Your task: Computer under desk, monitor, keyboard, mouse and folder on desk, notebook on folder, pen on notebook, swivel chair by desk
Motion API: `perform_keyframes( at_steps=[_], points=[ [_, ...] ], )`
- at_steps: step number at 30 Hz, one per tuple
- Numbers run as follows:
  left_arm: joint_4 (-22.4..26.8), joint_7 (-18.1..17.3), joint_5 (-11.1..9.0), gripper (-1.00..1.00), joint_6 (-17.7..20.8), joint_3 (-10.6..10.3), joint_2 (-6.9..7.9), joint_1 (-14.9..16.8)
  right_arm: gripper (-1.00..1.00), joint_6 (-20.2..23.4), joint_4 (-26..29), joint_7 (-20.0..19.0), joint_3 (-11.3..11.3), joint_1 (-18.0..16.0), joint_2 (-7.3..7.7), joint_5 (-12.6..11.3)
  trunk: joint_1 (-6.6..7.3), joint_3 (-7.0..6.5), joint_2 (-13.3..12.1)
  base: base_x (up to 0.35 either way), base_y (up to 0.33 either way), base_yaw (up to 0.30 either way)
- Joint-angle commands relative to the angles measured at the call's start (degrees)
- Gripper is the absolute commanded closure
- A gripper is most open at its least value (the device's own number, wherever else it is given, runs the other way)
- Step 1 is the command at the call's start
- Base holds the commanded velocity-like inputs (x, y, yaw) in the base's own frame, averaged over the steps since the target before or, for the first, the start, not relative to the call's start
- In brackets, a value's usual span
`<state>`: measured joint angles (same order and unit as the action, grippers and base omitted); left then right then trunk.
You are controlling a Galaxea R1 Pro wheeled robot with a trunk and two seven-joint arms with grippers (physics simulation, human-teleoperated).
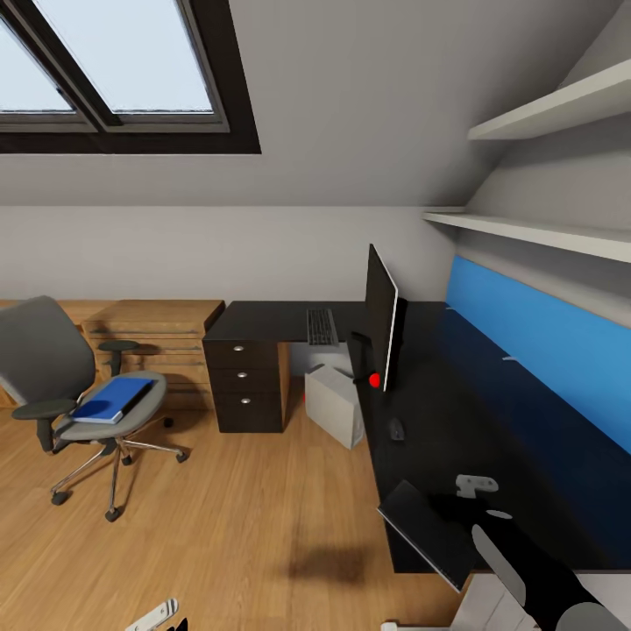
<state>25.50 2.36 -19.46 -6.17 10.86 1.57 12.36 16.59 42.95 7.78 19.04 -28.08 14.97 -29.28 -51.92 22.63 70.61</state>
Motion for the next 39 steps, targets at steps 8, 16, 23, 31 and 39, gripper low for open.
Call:
perform_keyframes(
  at_steps=[8,16,23,31,39],
  points=[
    [0.0,0.1,-0.6,-1.0,-0.2,-0.1,0.01,0.0,-1.0,0.1,0.1,0.6,0.4,0.0,0.11,-0.6,0.0,0.07,0.0,-0.108,0.0,0.0],
    [0.0,0.1,-0.6,-1.0,-0.2,-0.1,0.01,0.0,-1.0,0.1,0.1,0.6,0.3,0.0,0.14,-0.6,0.0,0.07,0.0,-0.129,0.0,0.0],
    [0.0,0.1,-0.6,-1.0,-0.2,-0.1,0.01,0.0,-1.0,0.1,0.1,0.6,0.3,0.0,0.14,-0.6,0.0,0.07,0.0,-0.021,0.0,0.0],
    [0.0,0.1,-0.6,-1.0,-0.2,-0.1,0.01,0.0,-1.0,0.1,0.1,0.6,0.3,0.0,0.14,-0.6,0.0,0.07,0.0,-0.004,0.0,0.0],
    [0.0,0.1,-0.6,-1.0,-0.2,-0.1,0.01,0.0,-1.0,0.1,0.2,0.4,0.2,0.0,0.14,-0.6,0.0,0.07,0.0,0.0,0.0,0.0]
  ],
)
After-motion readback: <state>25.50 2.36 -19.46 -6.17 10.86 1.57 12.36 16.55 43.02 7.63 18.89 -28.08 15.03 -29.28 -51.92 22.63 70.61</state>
